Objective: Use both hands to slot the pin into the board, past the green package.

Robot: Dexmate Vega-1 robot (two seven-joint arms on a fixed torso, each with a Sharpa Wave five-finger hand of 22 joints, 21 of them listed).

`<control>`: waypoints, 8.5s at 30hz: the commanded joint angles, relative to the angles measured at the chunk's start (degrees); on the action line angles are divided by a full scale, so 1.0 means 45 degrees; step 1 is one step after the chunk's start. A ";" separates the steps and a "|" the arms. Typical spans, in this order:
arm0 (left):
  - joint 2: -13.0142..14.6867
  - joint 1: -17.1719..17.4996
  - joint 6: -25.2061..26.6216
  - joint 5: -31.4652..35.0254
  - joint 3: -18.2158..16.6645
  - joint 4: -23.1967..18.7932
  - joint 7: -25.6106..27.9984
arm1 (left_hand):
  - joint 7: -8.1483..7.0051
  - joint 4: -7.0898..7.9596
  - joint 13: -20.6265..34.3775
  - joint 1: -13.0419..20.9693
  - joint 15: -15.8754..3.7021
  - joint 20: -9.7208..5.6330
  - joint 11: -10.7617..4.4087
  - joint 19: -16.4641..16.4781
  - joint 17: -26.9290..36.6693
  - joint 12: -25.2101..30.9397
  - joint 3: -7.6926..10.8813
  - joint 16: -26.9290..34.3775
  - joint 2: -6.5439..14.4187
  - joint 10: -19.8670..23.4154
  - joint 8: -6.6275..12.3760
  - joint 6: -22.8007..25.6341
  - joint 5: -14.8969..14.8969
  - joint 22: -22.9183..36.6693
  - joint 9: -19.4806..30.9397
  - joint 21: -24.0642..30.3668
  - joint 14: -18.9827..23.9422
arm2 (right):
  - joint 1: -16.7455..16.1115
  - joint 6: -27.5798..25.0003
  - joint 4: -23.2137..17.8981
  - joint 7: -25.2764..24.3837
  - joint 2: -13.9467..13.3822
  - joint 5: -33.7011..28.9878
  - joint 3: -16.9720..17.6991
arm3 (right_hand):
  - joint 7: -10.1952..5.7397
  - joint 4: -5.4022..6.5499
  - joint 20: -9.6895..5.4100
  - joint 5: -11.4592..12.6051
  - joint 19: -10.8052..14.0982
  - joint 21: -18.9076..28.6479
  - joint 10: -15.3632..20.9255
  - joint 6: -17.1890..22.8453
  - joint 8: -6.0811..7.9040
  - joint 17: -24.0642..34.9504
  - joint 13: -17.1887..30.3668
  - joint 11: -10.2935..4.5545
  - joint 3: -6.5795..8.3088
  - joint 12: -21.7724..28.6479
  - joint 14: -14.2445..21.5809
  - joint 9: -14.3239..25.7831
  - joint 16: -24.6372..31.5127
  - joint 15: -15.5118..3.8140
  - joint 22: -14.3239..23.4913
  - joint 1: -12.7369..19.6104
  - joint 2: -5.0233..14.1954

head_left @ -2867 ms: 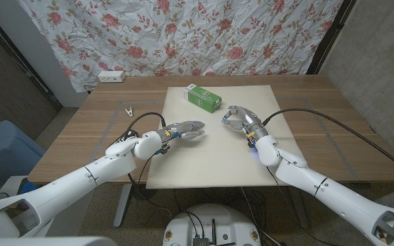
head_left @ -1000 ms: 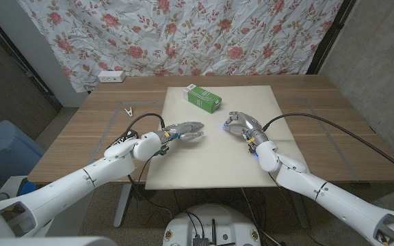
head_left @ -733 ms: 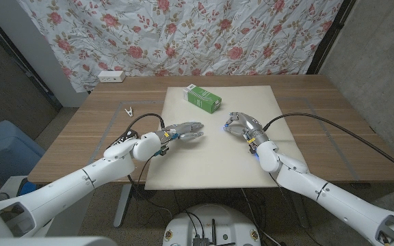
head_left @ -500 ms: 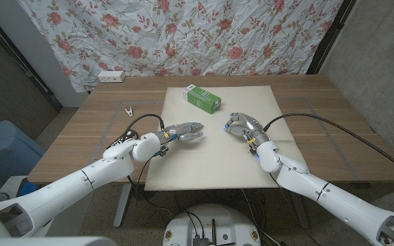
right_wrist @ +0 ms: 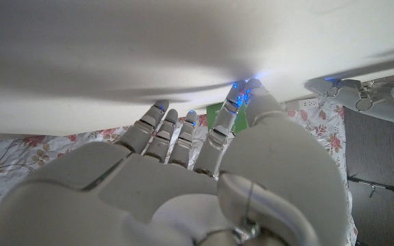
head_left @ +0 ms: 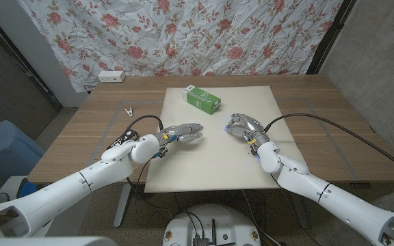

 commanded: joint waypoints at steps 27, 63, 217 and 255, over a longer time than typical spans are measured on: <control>0.0039 -0.0191 0.0150 -0.0136 0.0004 0.0068 -0.0382 | 0.0031 -0.0020 0.0044 0.0136 -0.0258 -0.1044 -0.0032 0.0059 0.0039 0.0072 0.0189 0.0053 0.1498 0.0159 0.0052 0.0148 0.0053 0.0021 0.0061 0.0045 0.0118 | -0.0211 -0.0146 0.0185 -0.0056 -0.0158 0.0424 0.0160 | -0.0356 -0.0022 0.0004 0.0101 0.0019 0.0003 0.0042 0.0544 0.0009 0.0045 0.0012 -0.0003 -0.0054 -0.0018 -0.0009 -0.0005 0.0090 -0.0158 0.0059 0.0164 -0.0033; -0.0162 -0.0534 0.0072 -0.0278 0.0237 0.0326 -0.0657 | 0.0059 -0.0025 0.0047 0.0132 -0.0225 -0.1035 0.0006 0.0105 0.0039 0.0087 0.0293 0.0051 0.1481 0.0265 0.0045 0.0248 0.0038 0.0020 0.0065 0.0043 0.0197 | -0.0077 -0.0061 0.0246 0.0019 -0.0228 0.0694 0.0161 | -0.0361 -0.0014 0.0009 0.0116 0.0031 0.0009 0.0035 0.0546 -0.0086 0.0067 0.0012 -0.0019 -0.0097 -0.0032 -0.0014 -0.0044 0.0096 -0.0133 0.0059 0.0177 -0.0038; -0.0249 0.0577 -0.0373 -0.1772 -0.1399 -0.0365 0.1797 | 0.0111 -0.0162 0.0054 0.0240 -0.0216 -0.0807 0.0035 0.0766 0.0003 0.0116 0.0815 0.0073 0.1451 0.0720 0.0102 0.0919 0.0013 0.0009 0.0073 0.0167 0.0696 | -0.0292 0.2735 -0.0479 0.2399 -0.1570 0.2544 0.1811 | 0.0626 0.1219 0.0931 -0.0071 -0.2670 -0.0014 -0.3952 -0.9461 -0.5692 -0.0038 -0.0044 0.1357 -0.1620 -0.0151 -0.2834 -0.0458 -0.1193 0.1471 0.0058 -0.3745 -0.0988; -0.1912 0.1473 -0.3059 -0.6116 -0.3675 0.2508 0.5486 | 0.0312 -0.0248 0.0054 0.0261 -0.0075 -0.0700 0.0140 0.1339 0.0004 0.0137 0.0959 0.0048 0.1345 0.1045 0.0084 0.1210 -0.0006 0.0008 0.0069 0.0213 0.0961 | -0.0701 0.2518 -0.0396 0.1439 -0.0375 0.6157 0.3154 | 0.1059 0.1657 0.0130 0.0085 -0.2144 0.0010 -0.3255 -0.9531 -0.5685 -0.0187 -0.0196 0.0891 -0.1836 -0.0106 -0.2443 -0.0503 -0.1076 0.0595 0.0016 -0.5240 -0.0102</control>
